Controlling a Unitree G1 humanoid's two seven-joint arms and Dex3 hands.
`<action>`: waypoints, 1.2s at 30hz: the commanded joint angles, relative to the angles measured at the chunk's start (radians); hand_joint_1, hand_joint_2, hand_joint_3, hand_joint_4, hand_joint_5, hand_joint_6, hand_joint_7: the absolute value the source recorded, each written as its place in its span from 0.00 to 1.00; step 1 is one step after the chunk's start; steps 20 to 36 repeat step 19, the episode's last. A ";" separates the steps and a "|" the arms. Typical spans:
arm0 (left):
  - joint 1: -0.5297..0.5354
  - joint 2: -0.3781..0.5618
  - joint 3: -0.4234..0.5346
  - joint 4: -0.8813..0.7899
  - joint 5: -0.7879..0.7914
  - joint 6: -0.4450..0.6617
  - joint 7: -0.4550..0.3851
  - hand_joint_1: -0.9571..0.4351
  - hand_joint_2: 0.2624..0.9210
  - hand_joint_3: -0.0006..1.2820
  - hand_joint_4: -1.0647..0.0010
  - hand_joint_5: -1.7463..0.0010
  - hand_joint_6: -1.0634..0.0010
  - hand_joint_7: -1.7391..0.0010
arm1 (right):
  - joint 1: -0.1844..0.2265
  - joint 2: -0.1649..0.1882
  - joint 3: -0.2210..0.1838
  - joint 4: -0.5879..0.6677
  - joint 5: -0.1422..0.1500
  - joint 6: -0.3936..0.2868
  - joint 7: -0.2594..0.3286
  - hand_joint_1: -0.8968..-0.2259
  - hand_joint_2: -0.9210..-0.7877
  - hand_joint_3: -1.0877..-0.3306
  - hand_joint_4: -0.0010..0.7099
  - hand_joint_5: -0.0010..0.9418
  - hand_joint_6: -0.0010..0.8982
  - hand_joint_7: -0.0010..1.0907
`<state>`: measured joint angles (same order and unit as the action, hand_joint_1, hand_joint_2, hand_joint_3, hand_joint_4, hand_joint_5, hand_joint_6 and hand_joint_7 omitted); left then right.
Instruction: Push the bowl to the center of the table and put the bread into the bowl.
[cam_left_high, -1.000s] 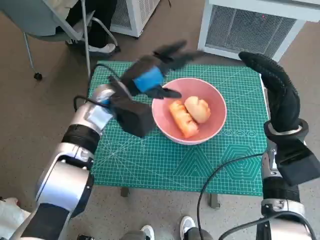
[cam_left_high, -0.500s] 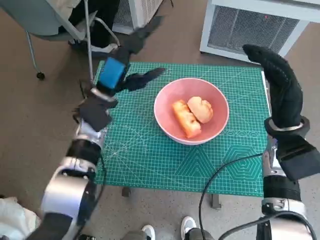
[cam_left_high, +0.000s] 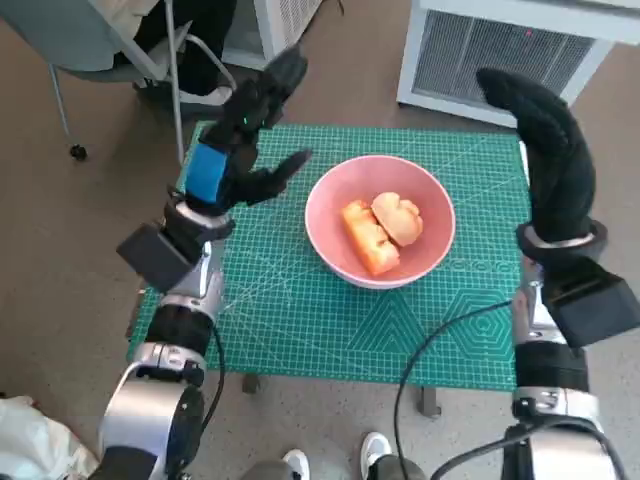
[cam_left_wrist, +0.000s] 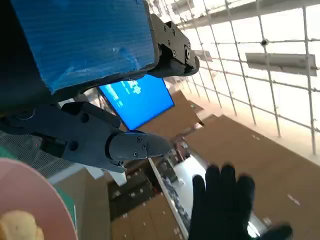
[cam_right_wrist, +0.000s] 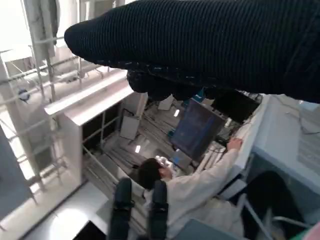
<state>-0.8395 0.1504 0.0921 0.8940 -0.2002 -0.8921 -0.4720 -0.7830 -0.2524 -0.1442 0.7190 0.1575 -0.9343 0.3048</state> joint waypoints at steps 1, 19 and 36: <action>0.038 -0.004 -0.009 -0.053 0.017 0.000 0.000 0.37 1.00 0.28 0.69 1.00 0.65 0.97 | -0.001 0.018 0.006 0.006 0.024 0.017 0.027 0.29 0.00 0.43 0.34 0.00 0.35 0.01; 0.059 -0.012 0.004 -0.112 0.008 0.030 0.007 0.37 1.00 0.31 0.69 1.00 0.65 0.96 | -0.011 0.027 0.009 0.018 0.003 0.011 0.030 0.32 0.00 0.44 0.35 0.00 0.36 0.02; 0.059 -0.012 0.004 -0.112 0.008 0.030 0.007 0.37 1.00 0.31 0.69 1.00 0.65 0.96 | -0.011 0.027 0.009 0.018 0.003 0.011 0.030 0.32 0.00 0.44 0.35 0.00 0.36 0.02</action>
